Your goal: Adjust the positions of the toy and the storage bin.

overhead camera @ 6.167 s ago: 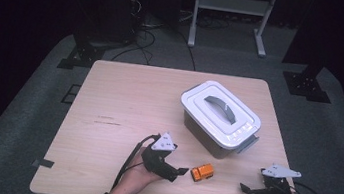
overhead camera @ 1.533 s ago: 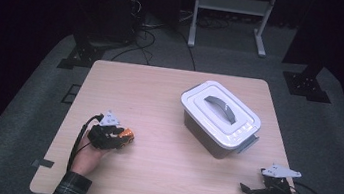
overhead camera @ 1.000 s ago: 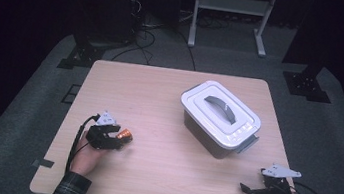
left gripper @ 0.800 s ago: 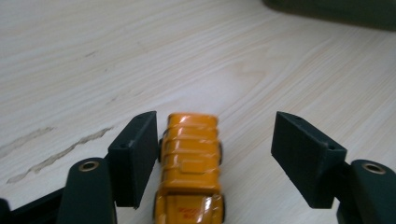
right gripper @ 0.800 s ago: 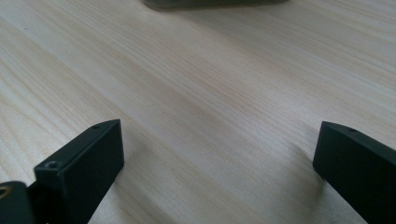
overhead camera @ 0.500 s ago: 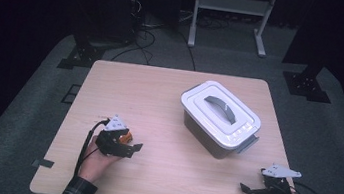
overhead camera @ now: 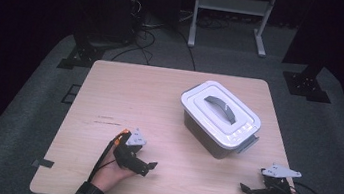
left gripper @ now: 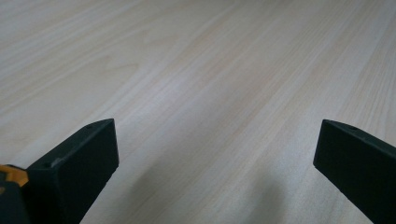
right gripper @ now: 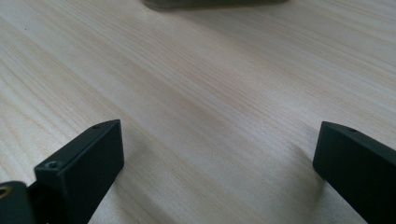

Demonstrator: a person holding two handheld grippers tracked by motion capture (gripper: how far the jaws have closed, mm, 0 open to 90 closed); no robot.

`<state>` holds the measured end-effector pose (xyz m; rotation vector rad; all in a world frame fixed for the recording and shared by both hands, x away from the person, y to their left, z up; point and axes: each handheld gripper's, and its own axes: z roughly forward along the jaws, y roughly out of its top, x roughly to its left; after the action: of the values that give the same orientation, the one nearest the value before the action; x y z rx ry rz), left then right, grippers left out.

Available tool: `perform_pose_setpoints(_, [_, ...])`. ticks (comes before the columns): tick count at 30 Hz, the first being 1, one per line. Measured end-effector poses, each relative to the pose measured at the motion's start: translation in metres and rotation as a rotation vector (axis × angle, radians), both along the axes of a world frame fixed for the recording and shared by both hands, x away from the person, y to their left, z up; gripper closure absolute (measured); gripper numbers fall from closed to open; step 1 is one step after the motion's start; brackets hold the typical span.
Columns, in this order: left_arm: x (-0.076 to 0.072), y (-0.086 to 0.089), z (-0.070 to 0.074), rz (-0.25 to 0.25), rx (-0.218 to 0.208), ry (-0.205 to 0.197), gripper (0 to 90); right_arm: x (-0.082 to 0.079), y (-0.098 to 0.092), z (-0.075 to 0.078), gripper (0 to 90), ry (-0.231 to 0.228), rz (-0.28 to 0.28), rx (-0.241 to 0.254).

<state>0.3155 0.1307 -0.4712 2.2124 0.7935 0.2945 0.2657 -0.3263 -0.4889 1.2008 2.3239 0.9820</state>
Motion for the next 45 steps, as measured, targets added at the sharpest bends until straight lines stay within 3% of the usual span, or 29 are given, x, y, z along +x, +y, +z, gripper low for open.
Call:
perform_pose_setpoints(5, [0.0,-0.008,-0.009,-0.012,0.029,0.011,0.0,0.0,-0.002,0.0,0.9,0.0,-0.001,-0.001])
perform_pose_setpoints(9, [-0.001,-0.01,-0.012,-0.018,0.054,-0.014,0.0,-0.001,-0.004,0.002,0.9,0.002,-0.011,-0.013])
perform_pose_setpoints(23, [-0.002,-0.009,-0.014,-0.024,0.046,-0.027,0.0,-0.005,-0.002,0.029,0.9,-0.038,-0.009,0.015])
perform_pose_setpoints(35, [-0.002,-0.009,-0.014,-0.024,0.046,-0.026,0.0,0.004,0.002,0.072,0.9,-0.104,-0.012,0.081])
perform_pose_setpoints(45, [-0.002,-0.009,-0.014,-0.025,0.046,-0.026,0.0,0.01,0.008,0.114,0.9,-0.171,0.02,0.122])
